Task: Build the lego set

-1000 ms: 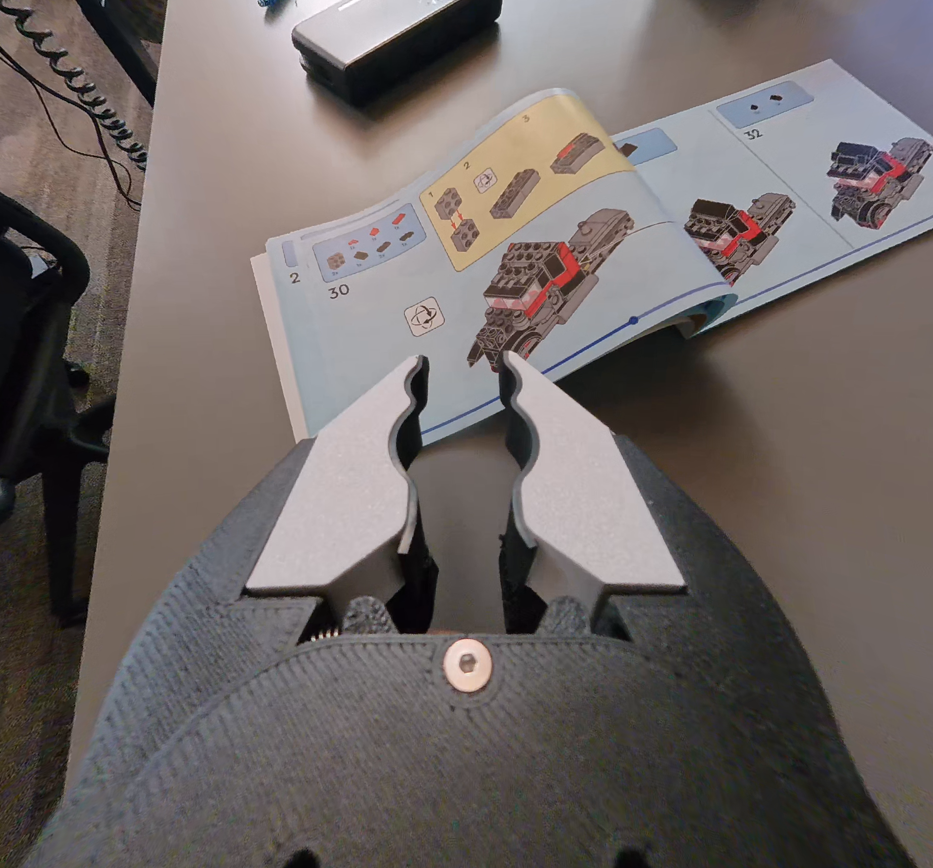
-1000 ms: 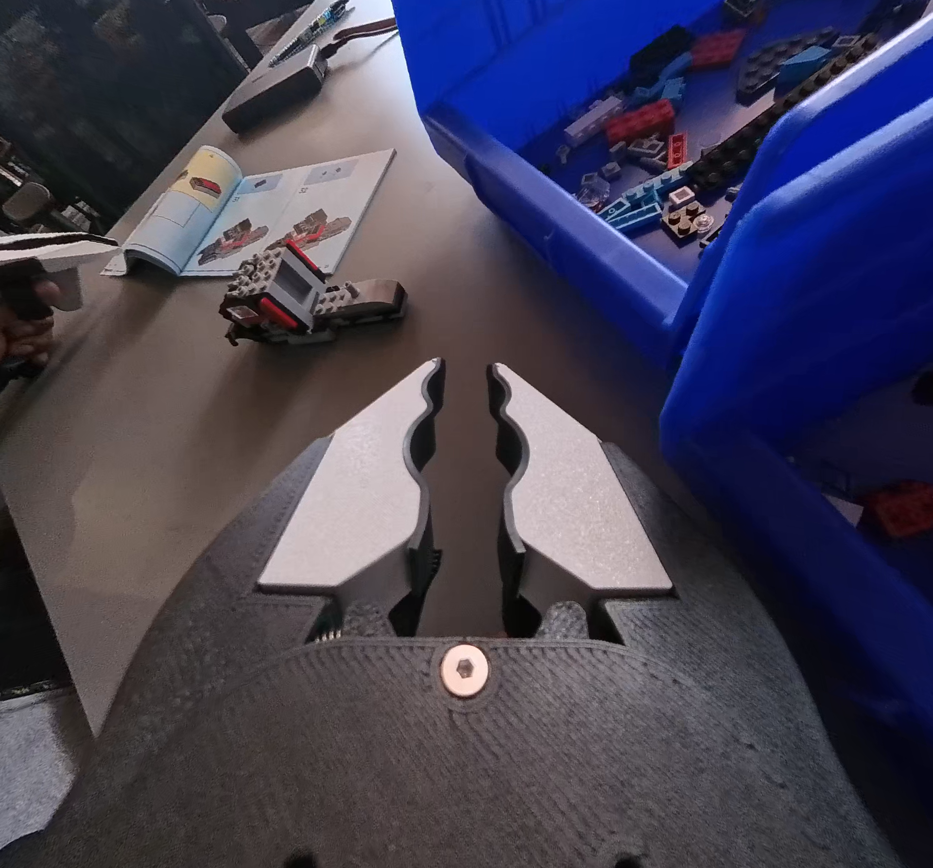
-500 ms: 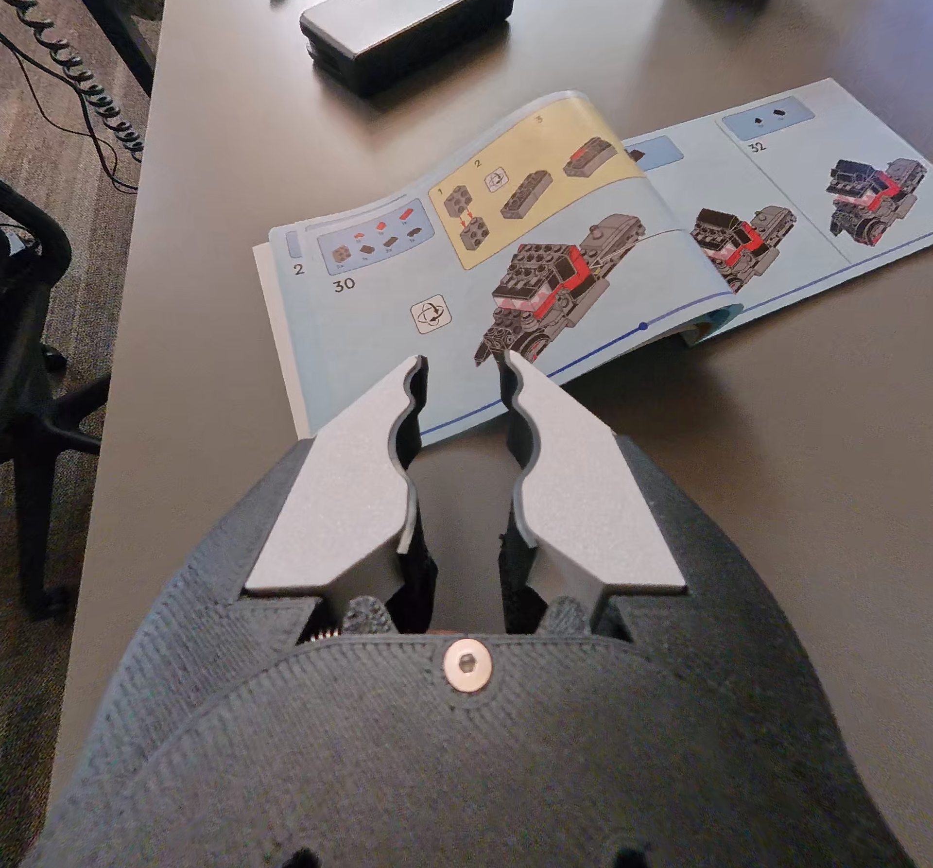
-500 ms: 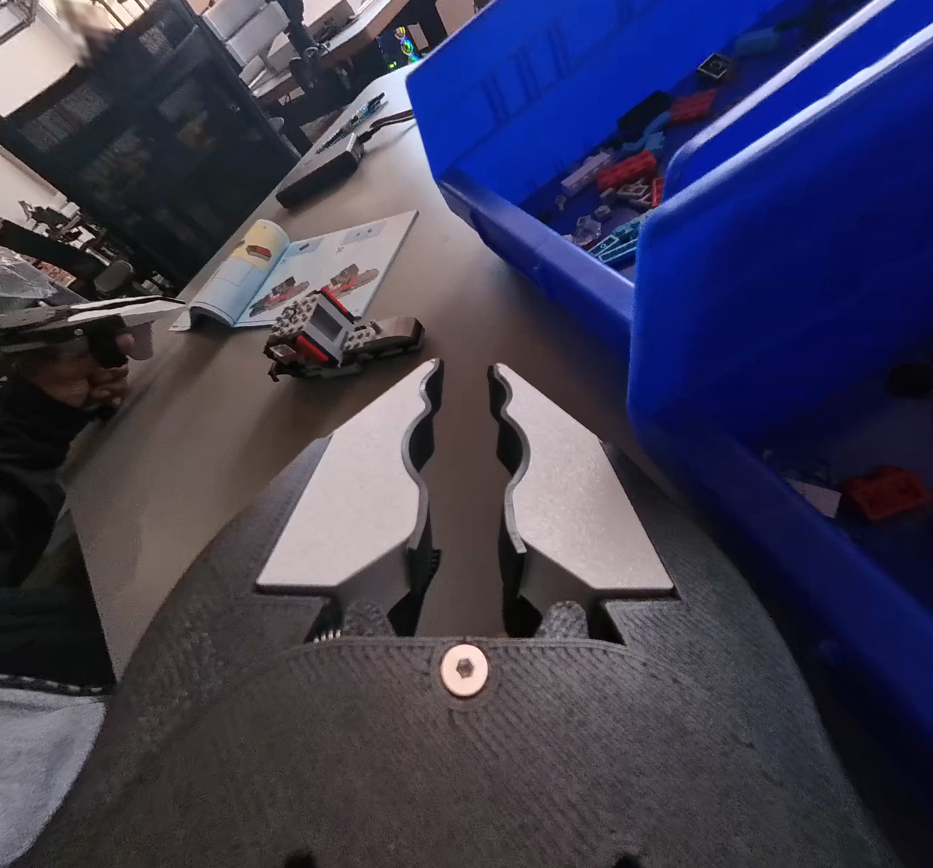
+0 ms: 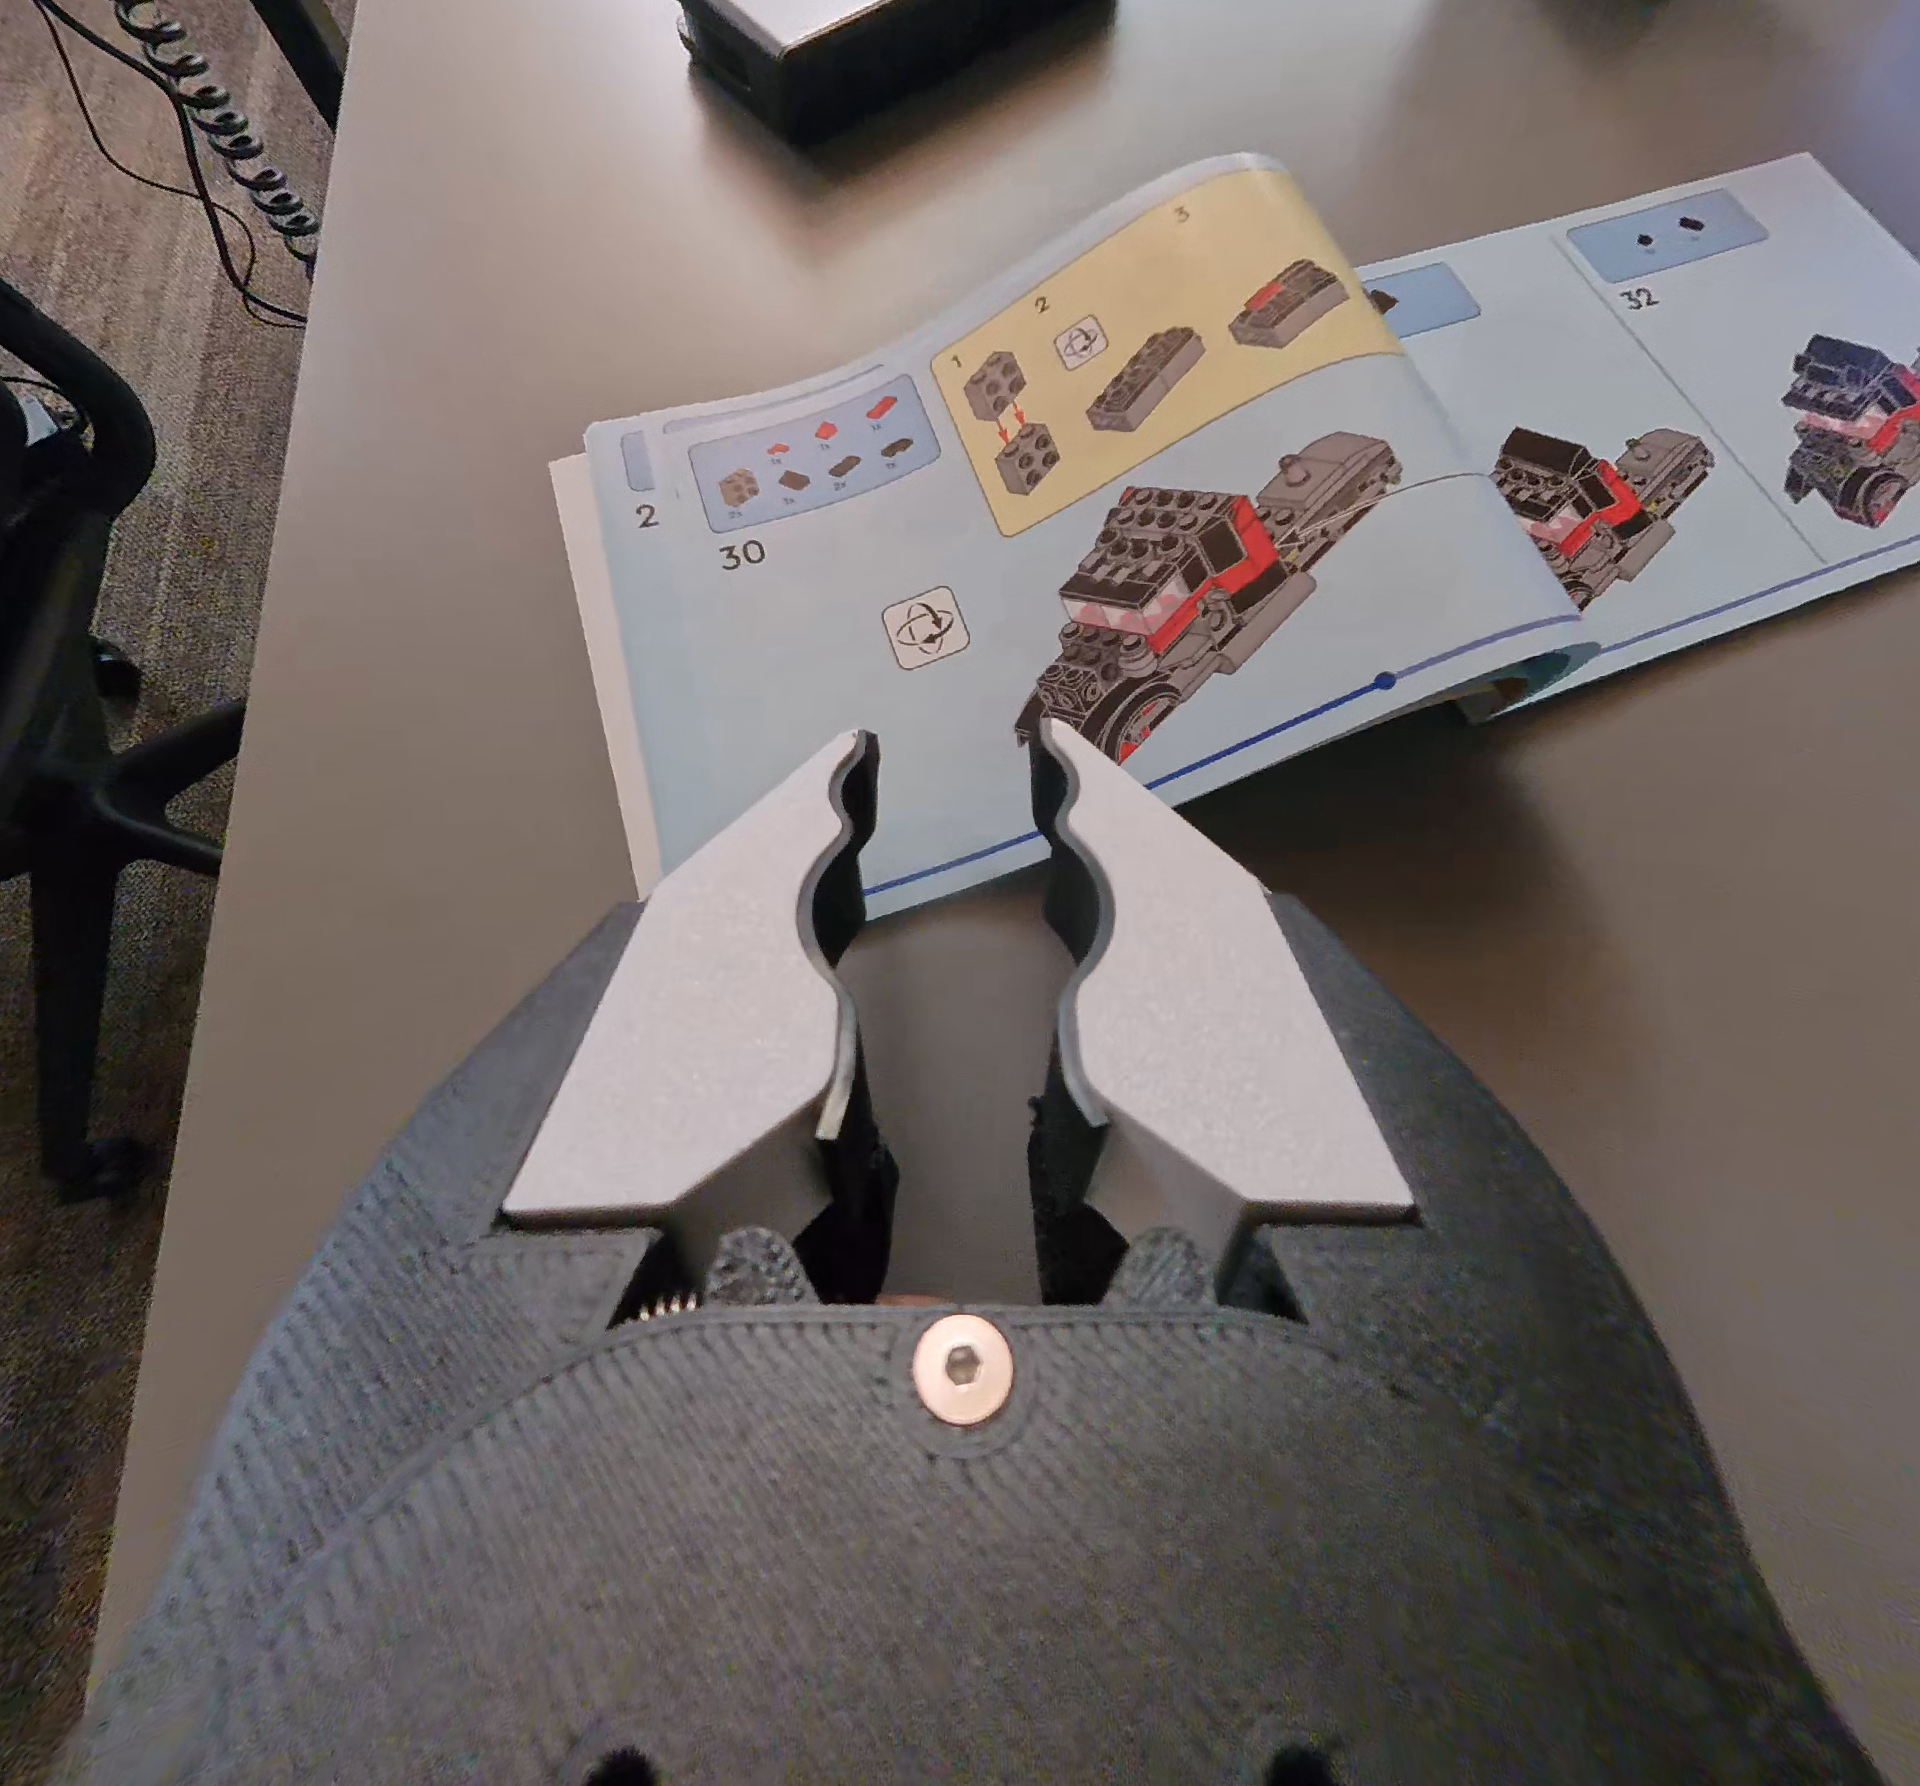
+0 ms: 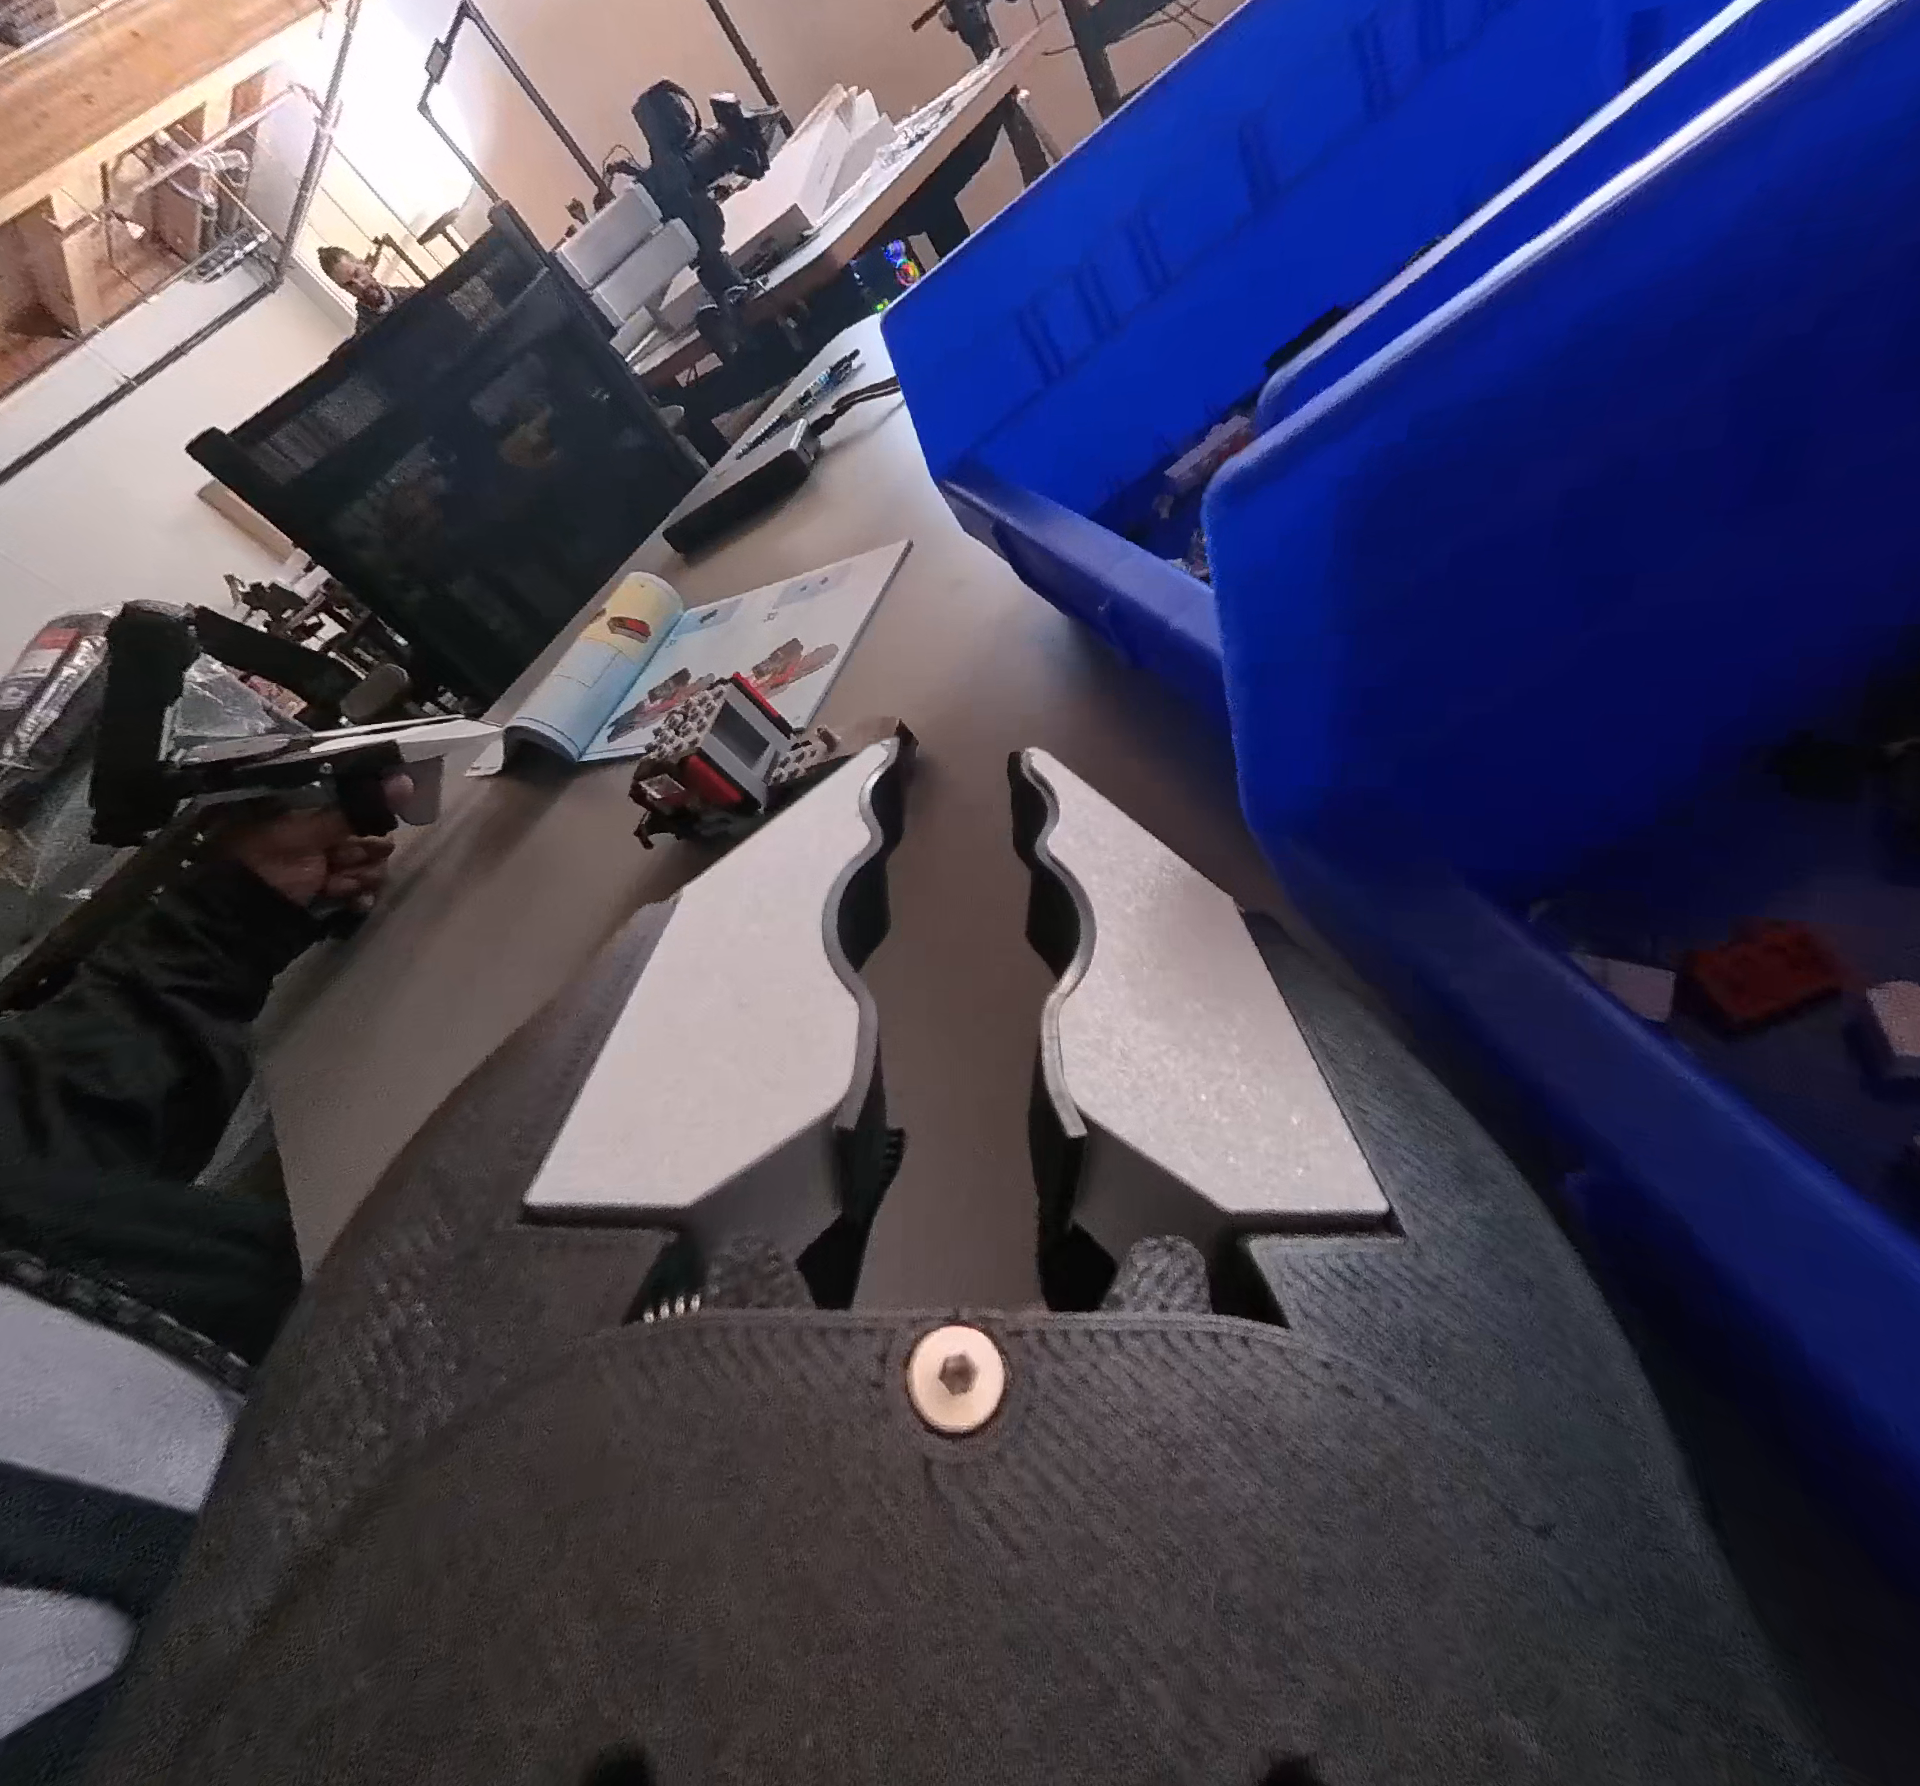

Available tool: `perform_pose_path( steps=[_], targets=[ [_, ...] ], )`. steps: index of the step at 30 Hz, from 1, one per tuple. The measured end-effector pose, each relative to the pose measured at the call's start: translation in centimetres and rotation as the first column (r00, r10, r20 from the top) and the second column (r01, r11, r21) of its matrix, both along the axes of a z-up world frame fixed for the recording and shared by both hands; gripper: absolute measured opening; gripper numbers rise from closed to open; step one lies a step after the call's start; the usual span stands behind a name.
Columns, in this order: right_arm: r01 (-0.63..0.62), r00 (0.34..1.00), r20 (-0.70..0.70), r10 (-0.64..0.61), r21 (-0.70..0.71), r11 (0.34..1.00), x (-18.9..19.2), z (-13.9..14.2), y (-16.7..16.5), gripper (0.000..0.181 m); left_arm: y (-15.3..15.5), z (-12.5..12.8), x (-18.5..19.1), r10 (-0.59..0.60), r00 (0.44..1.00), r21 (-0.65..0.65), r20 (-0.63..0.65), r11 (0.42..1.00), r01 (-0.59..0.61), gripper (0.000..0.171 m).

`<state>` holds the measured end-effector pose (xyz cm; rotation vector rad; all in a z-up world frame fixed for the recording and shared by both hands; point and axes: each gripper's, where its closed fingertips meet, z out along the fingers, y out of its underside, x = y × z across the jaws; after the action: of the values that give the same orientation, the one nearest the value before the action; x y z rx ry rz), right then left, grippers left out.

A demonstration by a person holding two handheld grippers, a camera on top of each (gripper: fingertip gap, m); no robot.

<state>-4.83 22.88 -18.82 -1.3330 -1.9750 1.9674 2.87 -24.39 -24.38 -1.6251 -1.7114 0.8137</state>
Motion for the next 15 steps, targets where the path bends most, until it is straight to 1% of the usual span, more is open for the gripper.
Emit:
perform_pose_path(
  steps=[8, 15],
  targets=[
    [0.011, 1.000, 0.026, -0.009, -0.058, 0.998, -0.32, 0.20, 0.60, 0.019, -0.13, -0.01, -0.01, 0.011, 1.000, -0.014, 0.002, 1.000, -0.011, 0.031],
    [0.011, 0.999, 0.034, -0.008, -0.076, 0.997, -0.38, 0.27, 0.76, 0.019, -0.27, -0.09, -0.02, 0.021, 1.000, -0.018, 0.007, 1.000, -0.021, 0.031]
  ],
)
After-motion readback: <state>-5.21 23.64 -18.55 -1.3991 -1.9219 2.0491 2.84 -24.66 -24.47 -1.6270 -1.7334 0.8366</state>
